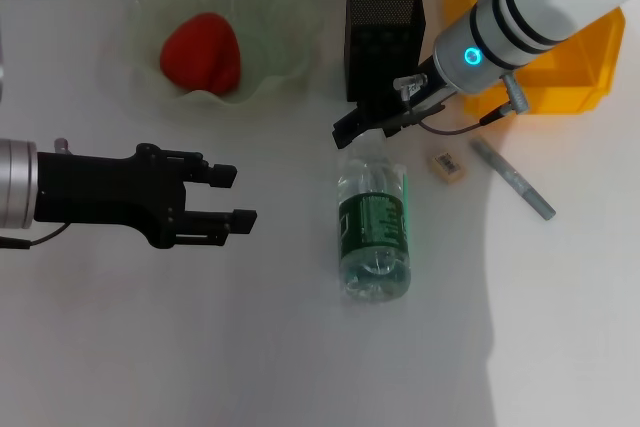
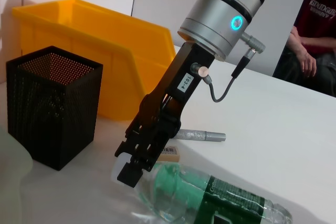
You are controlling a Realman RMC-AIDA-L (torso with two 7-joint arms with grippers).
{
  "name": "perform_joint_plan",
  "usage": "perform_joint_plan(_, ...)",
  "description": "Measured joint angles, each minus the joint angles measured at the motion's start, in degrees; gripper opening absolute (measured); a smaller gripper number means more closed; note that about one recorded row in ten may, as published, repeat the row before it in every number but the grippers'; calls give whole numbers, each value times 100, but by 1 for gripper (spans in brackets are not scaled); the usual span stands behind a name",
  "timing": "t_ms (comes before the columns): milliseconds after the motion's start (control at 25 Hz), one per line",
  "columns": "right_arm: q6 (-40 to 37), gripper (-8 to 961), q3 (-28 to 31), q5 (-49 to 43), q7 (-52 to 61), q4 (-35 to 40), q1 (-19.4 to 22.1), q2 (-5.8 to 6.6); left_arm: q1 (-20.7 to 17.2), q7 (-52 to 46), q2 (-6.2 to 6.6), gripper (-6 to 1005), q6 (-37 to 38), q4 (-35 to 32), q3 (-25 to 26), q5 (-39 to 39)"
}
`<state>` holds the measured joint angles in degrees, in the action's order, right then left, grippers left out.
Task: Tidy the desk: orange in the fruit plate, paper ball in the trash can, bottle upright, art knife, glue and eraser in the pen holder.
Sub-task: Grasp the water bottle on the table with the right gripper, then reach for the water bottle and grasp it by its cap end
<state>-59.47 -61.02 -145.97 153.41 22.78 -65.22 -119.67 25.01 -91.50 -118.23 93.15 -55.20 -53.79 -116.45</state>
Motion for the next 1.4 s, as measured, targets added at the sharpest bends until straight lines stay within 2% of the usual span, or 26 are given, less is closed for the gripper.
perform_joint_plan(480,274,649,-85,182,-37,-301,-58,-21,132,26,-7,678,-84,136,-11,9)
perform_joint_plan(680,324,569,-379,473,-46,-361,-47,-21,167,75,-7,681,-96,154,-2,9)
perform_joint_plan(960,340,474,-394,570,-172,-343,0,-21,203,88,-7,685,-157,220,-3,2)
perform_joint_plan(1240,348,472,-393,1508,-847,-170,279,-20,160,89,-4,689,-161,229,0,1)
perform_joint_plan(1400,322,471,-393,1607,-975,115,495,-19,142,89,2,691,-160,230,21,3)
